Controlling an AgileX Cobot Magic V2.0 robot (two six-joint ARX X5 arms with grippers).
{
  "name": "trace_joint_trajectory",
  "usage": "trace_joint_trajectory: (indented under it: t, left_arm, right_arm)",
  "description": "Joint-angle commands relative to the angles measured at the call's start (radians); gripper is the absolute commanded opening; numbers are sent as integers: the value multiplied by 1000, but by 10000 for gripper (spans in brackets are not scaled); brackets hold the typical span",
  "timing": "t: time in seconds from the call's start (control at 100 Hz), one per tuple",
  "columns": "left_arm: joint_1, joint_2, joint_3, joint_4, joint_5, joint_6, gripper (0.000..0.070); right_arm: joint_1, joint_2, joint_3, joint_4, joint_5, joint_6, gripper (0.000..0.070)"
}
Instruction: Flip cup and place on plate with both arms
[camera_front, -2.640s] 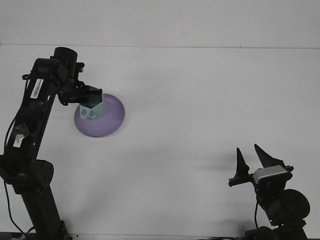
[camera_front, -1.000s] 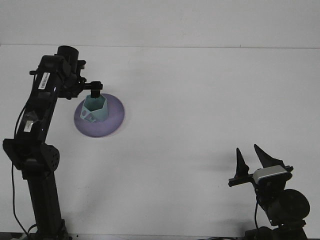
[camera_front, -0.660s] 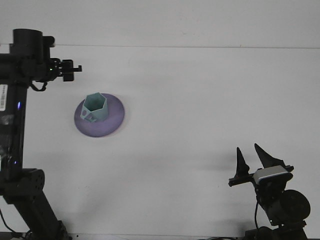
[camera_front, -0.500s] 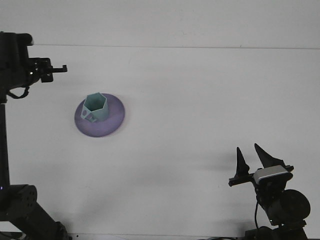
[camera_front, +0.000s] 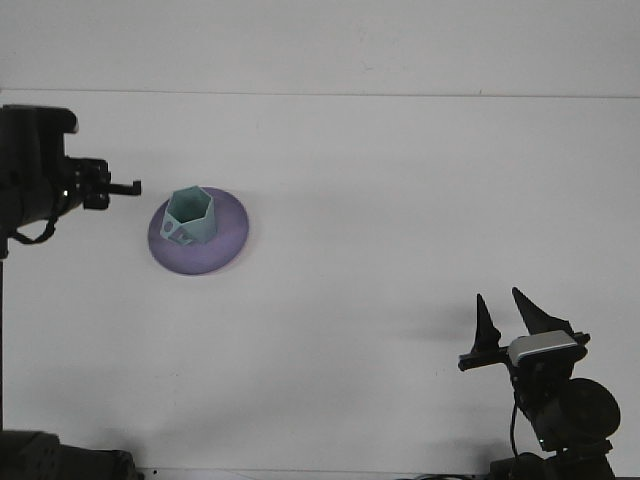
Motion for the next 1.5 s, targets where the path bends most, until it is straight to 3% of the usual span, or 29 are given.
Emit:
trace_joint_trajectory:
  t: [0.0,0.05,0.11,0.23,0.43,0.55,0.74,0.82,1.05,1.24,1.49]
  left_arm:
    - [-2,-94,-108,2,1,31,12]
    - [-2,-170,-217,39,2,30,12]
    - [-1,-277,-365,126,2,30,12]
    - [2,-496,-665,332,1,20,12]
    - [2,-865,-1158,679,6,-5,12]
    - [2,-1080,-1401,837,51,-4,12]
    - [2,-1317,-1574,1054,40,-75,12]
    - [2,-1331,-1573,1062,-2,-83,12]
    - [2,-1322,-1573,1057,-7,-90,12]
    - [2,-1322,-1572,1057,-7,-90,12]
    - [2,-1322,-1572,1057,-7,-90,12]
  right_arm:
    - [1,4,5,-3,17,-21,371]
    - [0,4,5,-8,21,-27,361]
    - [1,4,5,-8,26,-25,293]
    - [1,4,5,-15,44,-21,0]
    - [1,3,5,-25,44,-21,0]
    - [1,3,5,-26,43,-22,0]
    - [1,3,5,-18,43,-29,0]
    - [1,3,5,-20,45,-20,0]
    - [1,3,5,-22,43,-5,0]
    - [1,3,5,40,40,320,0]
    - [1,2,5,219,42,312,0]
